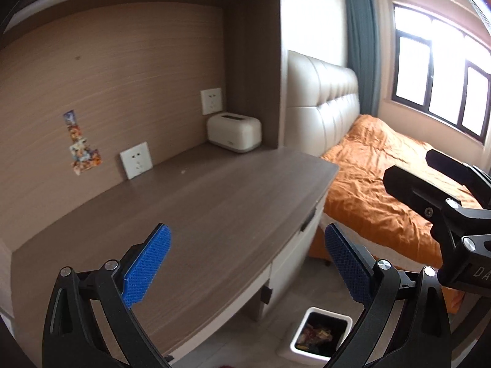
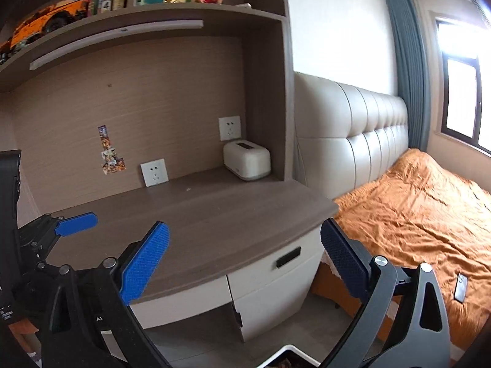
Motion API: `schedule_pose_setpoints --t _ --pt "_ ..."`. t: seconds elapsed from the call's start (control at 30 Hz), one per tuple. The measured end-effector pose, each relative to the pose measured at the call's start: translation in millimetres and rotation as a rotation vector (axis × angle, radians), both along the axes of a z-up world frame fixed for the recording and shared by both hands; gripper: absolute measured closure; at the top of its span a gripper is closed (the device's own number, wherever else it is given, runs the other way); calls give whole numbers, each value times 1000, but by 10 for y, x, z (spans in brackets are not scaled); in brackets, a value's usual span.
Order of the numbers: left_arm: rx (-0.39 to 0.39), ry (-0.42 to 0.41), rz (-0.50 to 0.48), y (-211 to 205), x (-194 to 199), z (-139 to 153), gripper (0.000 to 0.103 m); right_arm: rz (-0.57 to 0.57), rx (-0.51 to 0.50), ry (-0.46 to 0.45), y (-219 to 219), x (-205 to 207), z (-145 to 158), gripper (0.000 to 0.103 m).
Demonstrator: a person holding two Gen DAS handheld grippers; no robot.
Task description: Collect trash
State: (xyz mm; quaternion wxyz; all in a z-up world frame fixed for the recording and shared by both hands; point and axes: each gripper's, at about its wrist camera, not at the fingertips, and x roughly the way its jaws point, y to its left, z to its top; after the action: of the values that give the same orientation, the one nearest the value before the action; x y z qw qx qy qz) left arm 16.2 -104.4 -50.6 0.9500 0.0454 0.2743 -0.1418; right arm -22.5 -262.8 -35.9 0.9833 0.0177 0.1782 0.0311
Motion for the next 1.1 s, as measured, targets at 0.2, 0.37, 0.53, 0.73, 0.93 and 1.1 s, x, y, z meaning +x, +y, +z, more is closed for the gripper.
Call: schedule_pose_setpoints --t 0.2,0.37,0.53,0.73,0.93,1.1 --pt "-20 -30 148 515 13 288 5 97 -17 -57 442 159 224 5" --pt "-7 -69 225 896 1 487 5 126 10 -70 689 226 372 5" --pt "-12 -63 242 1220 60 553 5 116 -8 -71 961 340 465 5" --pt "-50 -38 230 1595 223 520 5 84 -38 -67 1253 462 484 5" --pt "-45 -29 203 1841 386 508 5 50 -57 -53 1469 559 476 5" --pt "-24 -27 174 1930 508 502 5 28 -49 -49 1559 641 498 5"
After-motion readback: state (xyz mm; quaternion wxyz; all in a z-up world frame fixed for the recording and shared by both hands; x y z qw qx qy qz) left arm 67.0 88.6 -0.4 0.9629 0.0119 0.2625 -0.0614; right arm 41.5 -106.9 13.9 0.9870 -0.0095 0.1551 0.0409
